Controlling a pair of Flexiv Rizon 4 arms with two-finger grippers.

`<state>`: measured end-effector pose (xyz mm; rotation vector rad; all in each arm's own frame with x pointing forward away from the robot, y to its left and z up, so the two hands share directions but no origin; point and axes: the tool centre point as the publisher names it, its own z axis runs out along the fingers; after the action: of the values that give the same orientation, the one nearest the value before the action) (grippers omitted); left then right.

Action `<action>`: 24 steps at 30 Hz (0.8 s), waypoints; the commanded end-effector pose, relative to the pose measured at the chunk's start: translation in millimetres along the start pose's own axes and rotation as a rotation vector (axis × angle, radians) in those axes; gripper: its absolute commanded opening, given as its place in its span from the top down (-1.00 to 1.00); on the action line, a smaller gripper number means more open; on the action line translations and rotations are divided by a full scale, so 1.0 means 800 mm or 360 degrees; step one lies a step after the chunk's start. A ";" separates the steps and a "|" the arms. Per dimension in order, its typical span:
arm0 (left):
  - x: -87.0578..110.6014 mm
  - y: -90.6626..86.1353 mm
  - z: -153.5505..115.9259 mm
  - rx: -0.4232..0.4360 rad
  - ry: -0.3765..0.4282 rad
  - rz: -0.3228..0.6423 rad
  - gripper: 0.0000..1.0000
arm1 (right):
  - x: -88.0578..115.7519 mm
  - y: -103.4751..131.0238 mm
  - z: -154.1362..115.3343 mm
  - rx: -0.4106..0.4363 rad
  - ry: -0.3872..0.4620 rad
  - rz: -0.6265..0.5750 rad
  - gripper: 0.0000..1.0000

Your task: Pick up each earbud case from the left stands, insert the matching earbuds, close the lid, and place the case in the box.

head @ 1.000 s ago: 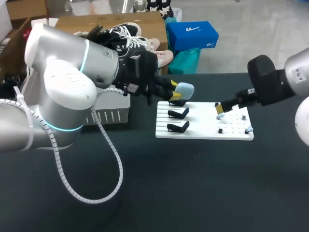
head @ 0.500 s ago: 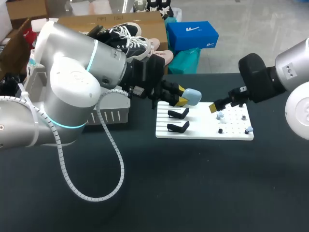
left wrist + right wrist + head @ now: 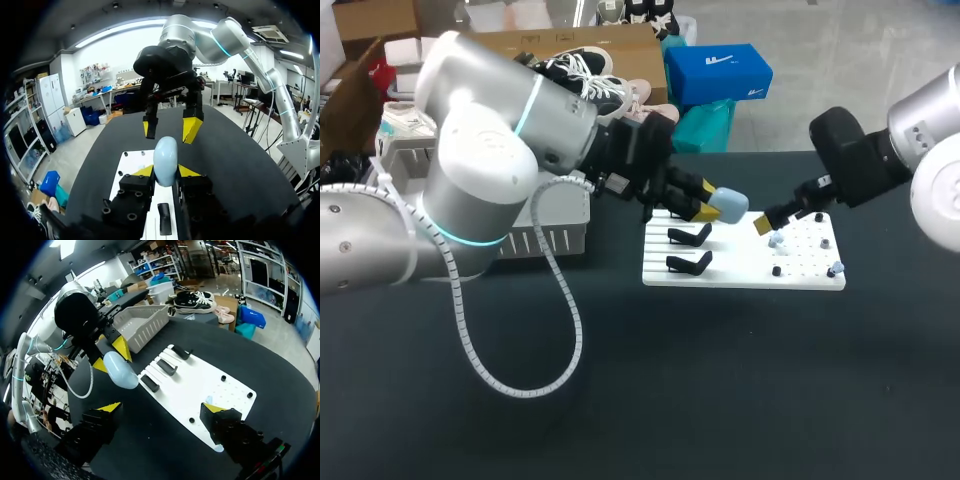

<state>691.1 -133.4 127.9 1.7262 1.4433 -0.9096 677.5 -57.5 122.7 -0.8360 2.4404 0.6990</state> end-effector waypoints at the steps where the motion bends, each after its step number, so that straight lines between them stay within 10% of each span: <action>1: -0.002 0.005 -0.001 0.0034 -0.0004 0.0003 1.00 | -0.004 -0.004 0.003 -0.0036 0.0020 -0.0009 -1.00; 24: 0.012 0.012 0.004 -0.0118 0.0056 -0.0062 1.00 | -0.018 0.007 0.016 -0.0084 0.0017 -0.0085 -1.00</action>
<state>703.4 -129.8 118.9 1.6739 1.5155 -0.8468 677.8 -46.6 125.3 -0.9123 2.4070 0.7278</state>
